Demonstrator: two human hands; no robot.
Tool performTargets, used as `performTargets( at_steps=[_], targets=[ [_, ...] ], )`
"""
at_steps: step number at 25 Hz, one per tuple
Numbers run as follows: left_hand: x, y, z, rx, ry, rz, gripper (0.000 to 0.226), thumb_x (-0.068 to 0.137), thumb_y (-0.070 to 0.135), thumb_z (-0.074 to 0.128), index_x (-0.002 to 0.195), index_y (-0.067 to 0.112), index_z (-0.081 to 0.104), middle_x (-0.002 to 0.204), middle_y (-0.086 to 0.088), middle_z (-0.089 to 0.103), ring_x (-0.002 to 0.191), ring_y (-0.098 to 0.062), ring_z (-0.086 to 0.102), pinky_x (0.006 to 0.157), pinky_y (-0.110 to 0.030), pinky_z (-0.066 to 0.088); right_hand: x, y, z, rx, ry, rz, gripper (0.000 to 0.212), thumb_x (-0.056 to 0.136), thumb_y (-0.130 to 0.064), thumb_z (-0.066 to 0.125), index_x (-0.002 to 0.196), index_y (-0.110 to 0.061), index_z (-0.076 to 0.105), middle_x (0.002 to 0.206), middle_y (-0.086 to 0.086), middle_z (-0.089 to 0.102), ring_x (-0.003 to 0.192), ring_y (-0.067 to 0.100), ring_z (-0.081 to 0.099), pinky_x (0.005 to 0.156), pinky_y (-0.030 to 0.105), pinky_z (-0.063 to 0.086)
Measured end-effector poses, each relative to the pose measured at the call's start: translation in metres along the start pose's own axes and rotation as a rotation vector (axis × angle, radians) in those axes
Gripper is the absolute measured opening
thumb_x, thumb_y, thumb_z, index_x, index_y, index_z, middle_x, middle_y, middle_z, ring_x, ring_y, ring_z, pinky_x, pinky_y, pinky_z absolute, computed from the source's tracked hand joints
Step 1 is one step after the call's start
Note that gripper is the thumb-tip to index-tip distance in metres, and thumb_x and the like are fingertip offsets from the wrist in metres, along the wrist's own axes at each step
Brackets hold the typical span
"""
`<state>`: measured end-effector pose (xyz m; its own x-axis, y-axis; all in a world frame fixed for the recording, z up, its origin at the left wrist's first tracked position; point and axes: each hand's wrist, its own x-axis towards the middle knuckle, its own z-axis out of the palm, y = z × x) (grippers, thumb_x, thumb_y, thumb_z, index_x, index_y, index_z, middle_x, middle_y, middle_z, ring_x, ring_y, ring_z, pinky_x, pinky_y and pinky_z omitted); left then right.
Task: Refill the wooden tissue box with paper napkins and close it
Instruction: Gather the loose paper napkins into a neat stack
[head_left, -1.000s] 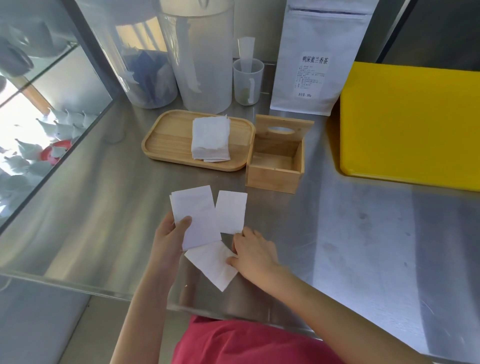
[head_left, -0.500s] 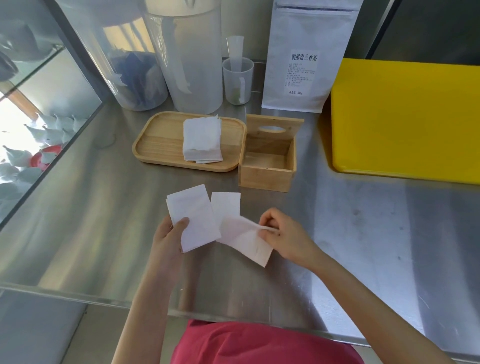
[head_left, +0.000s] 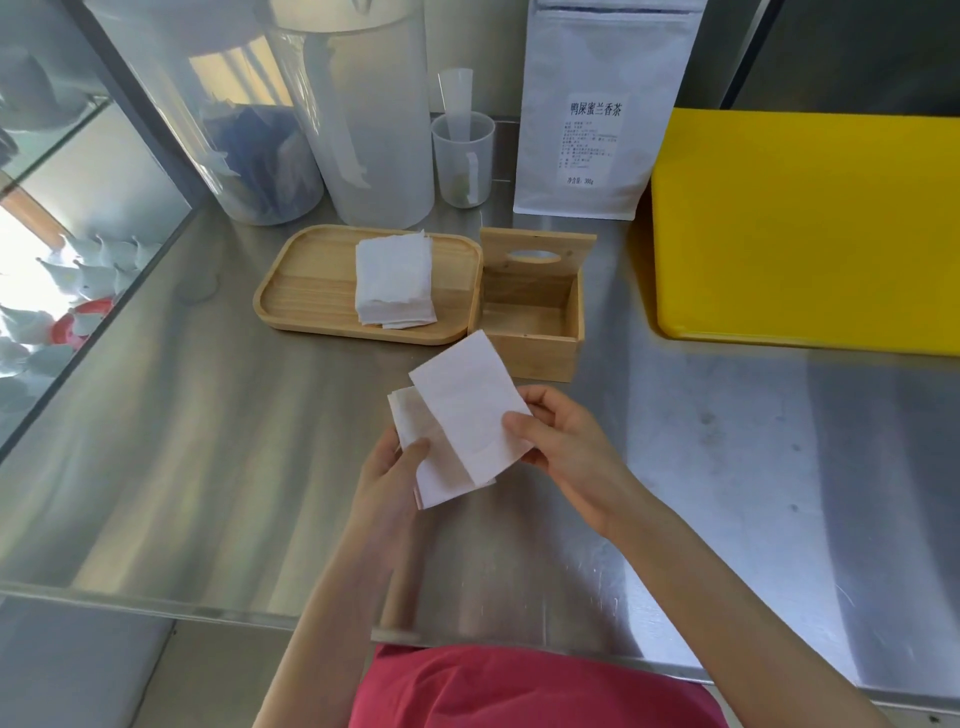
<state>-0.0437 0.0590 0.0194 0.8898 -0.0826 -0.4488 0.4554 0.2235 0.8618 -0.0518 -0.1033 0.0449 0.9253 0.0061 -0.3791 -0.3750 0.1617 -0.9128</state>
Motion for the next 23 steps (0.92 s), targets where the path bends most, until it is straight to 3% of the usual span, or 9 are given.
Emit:
performTargets(
  at_steps=[3, 6, 9, 13, 15, 18, 20, 23],
  targets=[
    [0.001, -0.002, 0.005, -0.049, -0.027, -0.033, 0.034, 0.094, 0.007, 0.041, 0.125, 0.010, 0.056, 0.129, -0.018, 0.060, 0.119, -0.036, 0.056, 0.104, -0.059, 0.040, 0.003, 0.013, 0.011, -0.169, 0.050, -0.027, 0.014, 0.090, -0.009, 0.053, 0.091, -0.023, 0.054, 0.098, -0.002, 0.064, 0.092, 0.015, 0.058, 0.078, 0.026, 0.048],
    [0.000, -0.003, 0.009, -0.076, 0.005, -0.062, 0.031, 0.095, 0.007, 0.039, 0.122, 0.009, 0.055, 0.127, -0.019, 0.059, 0.113, -0.036, 0.057, 0.098, -0.054, 0.042, 0.003, 0.019, 0.014, -0.454, 0.115, -0.068, 0.013, 0.089, -0.013, 0.055, 0.100, -0.020, 0.052, 0.099, -0.004, 0.059, 0.092, 0.013, 0.056, 0.073, 0.022, 0.051],
    [0.004, -0.004, 0.009, -0.097, 0.014, -0.102, 0.033, 0.096, 0.014, 0.037, 0.124, 0.007, 0.054, 0.129, -0.019, 0.059, 0.116, -0.036, 0.056, 0.099, -0.053, 0.042, 0.002, 0.019, 0.014, -0.525, 0.122, -0.078, 0.019, 0.088, -0.013, 0.056, 0.107, -0.014, 0.056, 0.095, -0.003, 0.059, 0.088, 0.015, 0.058, 0.083, 0.038, 0.057],
    [0.005, -0.002, 0.007, -0.126, 0.019, -0.150, 0.042, 0.097, 0.025, 0.035, 0.132, 0.005, 0.049, 0.132, -0.019, 0.058, 0.119, -0.036, 0.055, 0.103, -0.052, 0.041, 0.002, 0.019, 0.015, -0.545, 0.104, -0.078, 0.012, 0.087, -0.013, 0.058, 0.097, -0.017, 0.054, 0.093, -0.002, 0.059, 0.083, 0.017, 0.060, 0.077, 0.035, 0.059],
    [0.003, -0.002, 0.007, -0.110, 0.005, -0.117, 0.038, 0.097, 0.021, 0.038, 0.128, 0.003, 0.051, 0.128, -0.018, 0.060, 0.113, -0.035, 0.058, 0.100, -0.051, 0.043, 0.002, 0.020, 0.017, -0.589, 0.106, -0.097, 0.010, 0.086, -0.015, 0.059, 0.092, -0.019, 0.054, 0.088, -0.001, 0.061, 0.079, 0.019, 0.061, 0.071, 0.032, 0.058],
    [-0.002, -0.002, 0.005, -0.034, -0.027, -0.040, 0.029, 0.097, 0.012, 0.038, 0.122, 0.009, 0.054, 0.110, -0.011, 0.066, 0.090, -0.022, 0.065, 0.081, -0.036, 0.051, 0.002, 0.021, 0.021, -0.676, 0.098, -0.114, 0.008, 0.085, -0.020, 0.060, 0.086, -0.020, 0.051, 0.086, 0.000, 0.062, 0.076, 0.017, 0.058, 0.063, 0.022, 0.050],
    [-0.003, -0.001, 0.002, -0.020, -0.030, -0.016, 0.028, 0.098, 0.011, 0.036, 0.118, 0.013, 0.055, 0.103, -0.005, 0.068, 0.082, -0.014, 0.067, 0.075, -0.031, 0.054, 0.003, 0.022, 0.023, -0.725, 0.071, -0.124, 0.007, 0.087, -0.024, 0.058, 0.085, -0.019, 0.052, 0.090, 0.004, 0.067, 0.077, 0.020, 0.061, 0.068, 0.029, 0.053],
    [-0.003, 0.002, -0.002, -0.039, 0.011, -0.013, 0.025, 0.098, 0.010, 0.035, 0.108, 0.015, 0.059, 0.103, -0.008, 0.066, 0.086, -0.020, 0.064, 0.080, -0.035, 0.051, 0.005, 0.024, 0.026, -0.781, 0.031, -0.123, 0.017, 0.089, -0.028, 0.053, 0.090, -0.013, 0.060, 0.090, 0.008, 0.072, 0.078, 0.025, 0.066, 0.078, 0.040, 0.056]
  ],
)
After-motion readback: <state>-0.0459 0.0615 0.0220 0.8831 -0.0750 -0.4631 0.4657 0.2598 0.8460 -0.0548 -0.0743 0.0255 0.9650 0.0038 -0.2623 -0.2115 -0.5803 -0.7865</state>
